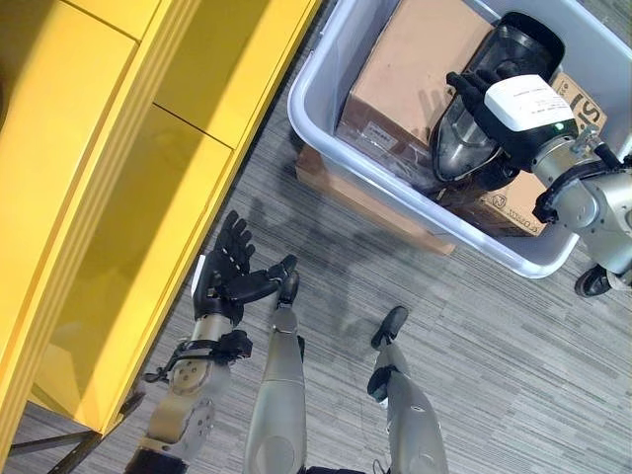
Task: Move parts from the plastic box to the shelf.
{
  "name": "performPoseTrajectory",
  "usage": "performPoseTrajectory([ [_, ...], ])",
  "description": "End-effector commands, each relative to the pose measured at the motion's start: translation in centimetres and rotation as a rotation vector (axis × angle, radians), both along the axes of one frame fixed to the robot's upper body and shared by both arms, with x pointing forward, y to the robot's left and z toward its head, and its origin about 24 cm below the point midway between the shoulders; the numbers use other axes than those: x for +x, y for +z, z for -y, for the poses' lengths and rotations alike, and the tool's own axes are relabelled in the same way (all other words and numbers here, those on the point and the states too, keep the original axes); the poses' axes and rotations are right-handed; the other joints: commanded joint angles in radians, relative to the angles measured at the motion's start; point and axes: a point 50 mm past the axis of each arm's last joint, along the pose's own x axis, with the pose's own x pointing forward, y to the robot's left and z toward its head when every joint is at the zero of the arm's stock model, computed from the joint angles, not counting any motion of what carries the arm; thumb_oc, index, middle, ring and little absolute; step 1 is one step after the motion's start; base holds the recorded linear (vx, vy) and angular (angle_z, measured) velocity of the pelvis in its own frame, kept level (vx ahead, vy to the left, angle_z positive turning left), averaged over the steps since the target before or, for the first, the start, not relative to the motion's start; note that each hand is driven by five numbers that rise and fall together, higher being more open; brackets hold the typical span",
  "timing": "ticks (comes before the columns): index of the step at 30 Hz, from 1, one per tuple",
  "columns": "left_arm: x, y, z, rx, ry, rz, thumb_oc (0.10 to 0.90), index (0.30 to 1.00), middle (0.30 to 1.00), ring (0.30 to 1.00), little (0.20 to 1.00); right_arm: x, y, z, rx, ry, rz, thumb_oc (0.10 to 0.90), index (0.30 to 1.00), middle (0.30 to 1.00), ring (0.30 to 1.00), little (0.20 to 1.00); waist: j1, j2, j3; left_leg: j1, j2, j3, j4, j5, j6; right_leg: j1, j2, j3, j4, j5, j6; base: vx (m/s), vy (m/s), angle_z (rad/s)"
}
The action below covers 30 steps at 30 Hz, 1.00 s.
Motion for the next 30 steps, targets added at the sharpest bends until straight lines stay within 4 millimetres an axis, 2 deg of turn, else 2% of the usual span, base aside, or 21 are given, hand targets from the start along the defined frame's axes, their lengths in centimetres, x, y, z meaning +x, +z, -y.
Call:
performPoseTrajectory([
  [1,-0.8,3.0,0.0,-0.007,-0.028,0.158,0.9,1.0,1.0,1.0,1.0,-1.6,6.4,-0.2,0.071,0.043,0.251,0.9,1.0,1.0,1.0,1.0,-0.003,-0.017,-0.006,0.014,0.009,0.079,-0.042,0.013,0.029,0.238,-0.025,0.02,0.062,-0.226,0.068,0.0,-0.002,-0.05],
  [10,-0.8,2.9,0.0,-0.016,-0.014,0.154,0.9,1.0,1.0,1.0,1.0,-1.2,6.9,0.1,0.196,0.026,0.304,0.9,1.0,1.0,1.0,1.0,-0.009,-0.016,-0.006,0.005,0.009,0.082,-0.041,0.011,0.033,0.225,-0.023,0.024,0.063,-0.222,0.067,0.0,0.0,0.0],
  [16,-0.7,2.8,0.1,-0.044,-0.007,0.151,0.9,1.0,1.0,1.0,1.0,-0.6,7.1,0.2,0.48,0.066,0.357,0.9,1.0,1.0,1.0,1.0,-0.015,-0.011,-0.006,-0.004,0.009,0.086,-0.041,0.012,0.035,0.214,-0.021,0.029,0.067,-0.223,0.064,0.0,0.0,0.0],
  [17,-0.7,2.8,0.1,-0.043,-0.007,0.151,0.9,1.0,1.0,1.0,1.0,-0.6,7.1,0.2,0.481,0.066,0.357,0.9,1.0,1.0,1.0,1.0,-0.015,-0.012,-0.006,-0.004,0.009,0.086,-0.041,0.011,0.035,0.214,-0.021,0.029,0.067,-0.223,0.064,0.0,0.0,0.0],
  [21,-0.7,2.7,0.2,-0.059,0.002,0.141,0.9,1.0,1.0,1.0,1.0,0.0,6.9,-0.6,0.722,0.136,0.357,0.9,1.0,1.0,1.0,1.0,-0.019,-0.01,-0.006,-0.01,0.009,0.089,-0.041,0.011,0.037,0.204,-0.019,0.035,0.07,-0.224,0.062,0.0,0.0,0.0],
  [24,-0.7,2.6,0.2,-0.061,0.0,0.136,0.9,1.0,1.0,1.0,1.0,0.1,6.9,-0.8,0.734,0.137,0.355,0.9,1.0,1.0,1.0,1.0,-0.02,-0.012,-0.006,-0.012,0.01,0.089,-0.041,0.011,0.037,0.202,-0.017,0.037,0.071,-0.224,0.062,0.0,0.0,0.0],
  [30,-0.8,2.7,0.4,-0.073,-0.008,0.134,0.9,1.0,1.0,1.0,1.0,0.7,7.5,-1.0,0.895,0.164,0.367,0.9,1.0,1.0,1.0,1.0,-0.02,-0.01,-0.006,-0.022,0.009,0.088,-0.035,0.008,0.039,0.192,-0.015,0.04,0.078,-0.229,0.058,0.0,0.0,0.0],
])
